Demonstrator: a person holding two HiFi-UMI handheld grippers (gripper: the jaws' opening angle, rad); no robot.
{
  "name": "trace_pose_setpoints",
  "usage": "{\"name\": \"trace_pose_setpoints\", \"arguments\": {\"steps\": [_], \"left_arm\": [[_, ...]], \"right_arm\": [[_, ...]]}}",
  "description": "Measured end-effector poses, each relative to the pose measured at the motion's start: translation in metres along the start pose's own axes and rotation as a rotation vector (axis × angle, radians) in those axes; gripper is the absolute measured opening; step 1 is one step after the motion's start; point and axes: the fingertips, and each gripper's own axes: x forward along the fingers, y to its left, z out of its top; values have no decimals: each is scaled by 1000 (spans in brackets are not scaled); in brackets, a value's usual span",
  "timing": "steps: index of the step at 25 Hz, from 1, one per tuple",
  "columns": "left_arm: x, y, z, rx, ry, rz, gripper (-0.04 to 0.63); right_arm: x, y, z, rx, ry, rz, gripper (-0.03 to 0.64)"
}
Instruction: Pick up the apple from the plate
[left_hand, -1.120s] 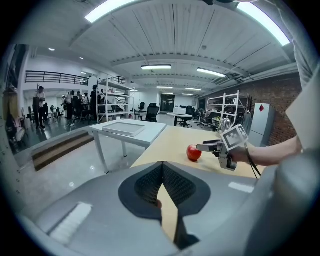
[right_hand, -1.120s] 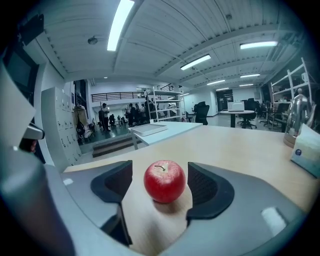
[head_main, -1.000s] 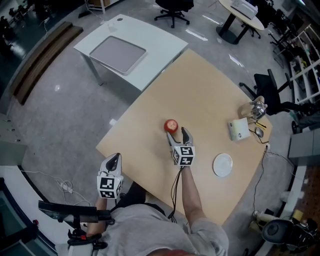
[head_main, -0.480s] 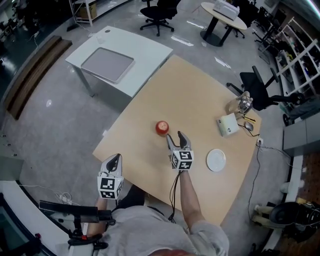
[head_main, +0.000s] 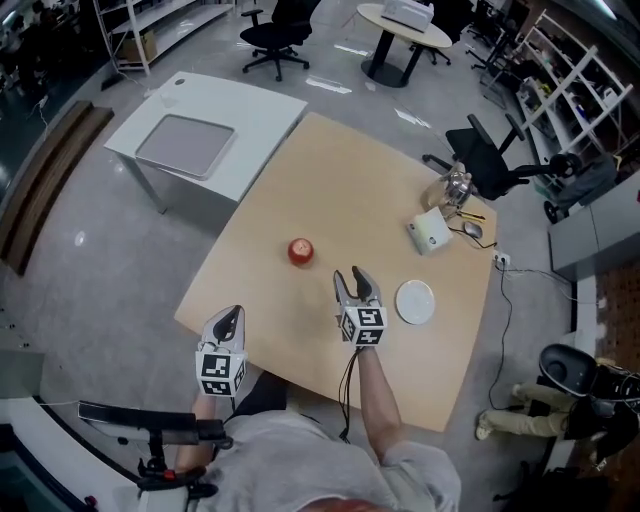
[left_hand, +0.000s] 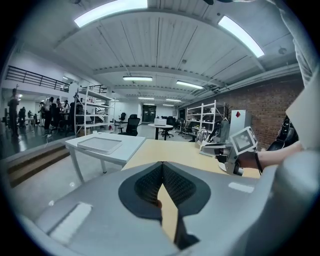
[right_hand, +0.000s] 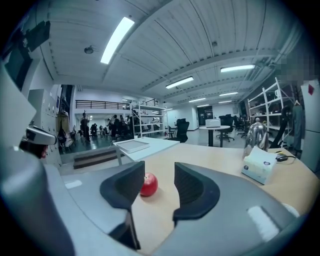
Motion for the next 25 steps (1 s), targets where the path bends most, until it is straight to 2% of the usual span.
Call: {"name": "trace_pose_setpoints", "arguments": {"steps": [17, 25], "left_arm": [[12, -51, 16, 71, -54, -191, 18], [-17, -88, 28, 88, -82, -247, 18]], "right_arm": [[-103, -33, -3, 49, -89, -213, 119], [-178, -30, 5, 57, -130, -291, 83]]}}
